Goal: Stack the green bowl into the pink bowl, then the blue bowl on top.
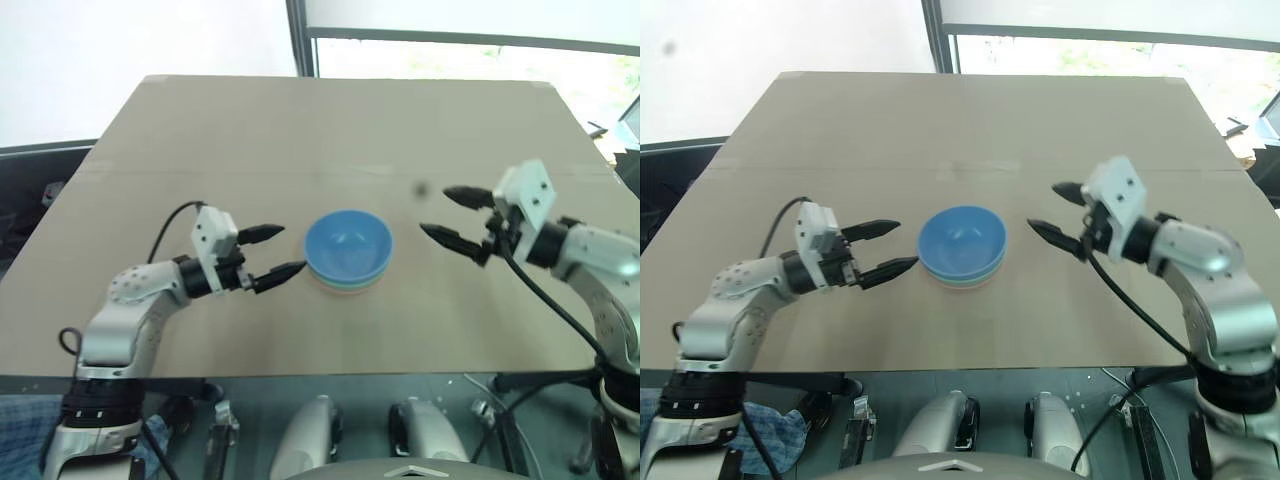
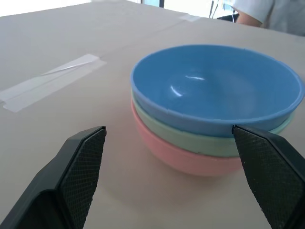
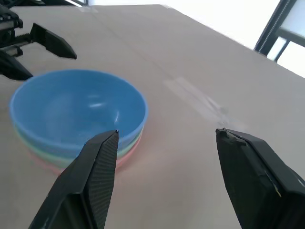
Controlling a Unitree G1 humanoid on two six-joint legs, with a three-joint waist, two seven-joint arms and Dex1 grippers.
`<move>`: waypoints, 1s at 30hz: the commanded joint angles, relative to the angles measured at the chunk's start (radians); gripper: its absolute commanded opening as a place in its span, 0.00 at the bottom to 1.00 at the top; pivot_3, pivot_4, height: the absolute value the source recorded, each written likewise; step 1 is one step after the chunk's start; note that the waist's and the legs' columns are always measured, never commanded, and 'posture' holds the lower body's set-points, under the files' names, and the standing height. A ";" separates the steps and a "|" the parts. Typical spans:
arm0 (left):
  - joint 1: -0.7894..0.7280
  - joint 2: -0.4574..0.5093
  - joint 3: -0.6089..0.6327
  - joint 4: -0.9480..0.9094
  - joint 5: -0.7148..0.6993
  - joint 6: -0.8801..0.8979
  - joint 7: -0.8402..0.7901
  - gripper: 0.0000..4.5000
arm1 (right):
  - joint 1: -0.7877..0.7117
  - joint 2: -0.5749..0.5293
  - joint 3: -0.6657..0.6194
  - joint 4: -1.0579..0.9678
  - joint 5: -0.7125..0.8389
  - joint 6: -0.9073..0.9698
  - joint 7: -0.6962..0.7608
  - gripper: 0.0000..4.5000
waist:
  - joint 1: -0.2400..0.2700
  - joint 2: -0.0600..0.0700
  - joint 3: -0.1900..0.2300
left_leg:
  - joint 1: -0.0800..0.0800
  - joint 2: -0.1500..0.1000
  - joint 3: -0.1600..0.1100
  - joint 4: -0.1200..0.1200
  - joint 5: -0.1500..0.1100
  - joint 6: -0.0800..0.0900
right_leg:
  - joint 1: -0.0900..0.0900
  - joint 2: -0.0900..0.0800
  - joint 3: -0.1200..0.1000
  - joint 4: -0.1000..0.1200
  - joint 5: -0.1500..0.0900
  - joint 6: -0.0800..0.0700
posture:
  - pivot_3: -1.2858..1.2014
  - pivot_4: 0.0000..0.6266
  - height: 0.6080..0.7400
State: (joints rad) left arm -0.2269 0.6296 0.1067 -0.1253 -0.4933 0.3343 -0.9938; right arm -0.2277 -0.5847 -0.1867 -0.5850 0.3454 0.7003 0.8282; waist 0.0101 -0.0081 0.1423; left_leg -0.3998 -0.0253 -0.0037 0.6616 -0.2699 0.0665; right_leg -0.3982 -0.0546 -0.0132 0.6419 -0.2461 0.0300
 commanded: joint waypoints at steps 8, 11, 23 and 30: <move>0.034 -0.005 0.046 -0.023 0.024 -0.070 0.059 1.00 | 0.232 -0.099 -0.236 0.041 0.088 -0.202 0.087 0.75 | 0.002 0.000 0.000 | 0.003 0.001 0.000 0.001 0.000 0.000 | 0.002 0.001 0.000 0.000 0.000 0.000 | 0.52 0.24 1.00; 0.069 -0.008 0.057 -0.054 0.020 -0.067 0.086 1.00 | 0.248 -0.106 -0.237 0.060 0.095 -0.234 0.090 0.75 | 0.002 0.000 0.000 | 0.002 0.001 0.000 0.001 0.000 0.000 | 0.002 0.001 0.000 0.000 0.000 0.000 | 0.52 0.24 1.00; 0.171 -0.001 0.096 -0.151 0.014 -0.069 0.150 1.00 | 0.283 -0.118 -0.160 0.170 0.080 -0.373 0.137 0.75 | 0.005 0.000 0.000 | 0.002 0.001 0.000 0.001 0.000 0.000 | 0.002 0.000 0.000 0.000 0.000 0.000 | 0.52 0.24 1.00; 0.197 -0.001 0.103 -0.175 0.014 -0.070 0.156 1.00 | 0.281 -0.128 -0.142 0.185 0.089 -0.396 0.140 0.75 | 0.005 0.000 0.000 | 0.002 0.001 0.000 0.001 0.000 0.000 | 0.003 0.000 0.000 0.000 0.000 0.000 | 0.52 0.24 1.00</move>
State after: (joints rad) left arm -0.0320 0.6218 0.1879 -0.2627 -0.4715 0.2774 -0.8423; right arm 0.0575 -0.7018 -0.3203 -0.3891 0.4192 0.3305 0.9643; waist 0.0156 -0.0077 0.1423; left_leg -0.3976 -0.0242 -0.0038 0.6630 -0.2701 0.0668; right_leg -0.3956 -0.0543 -0.0132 0.6417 -0.2464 0.0298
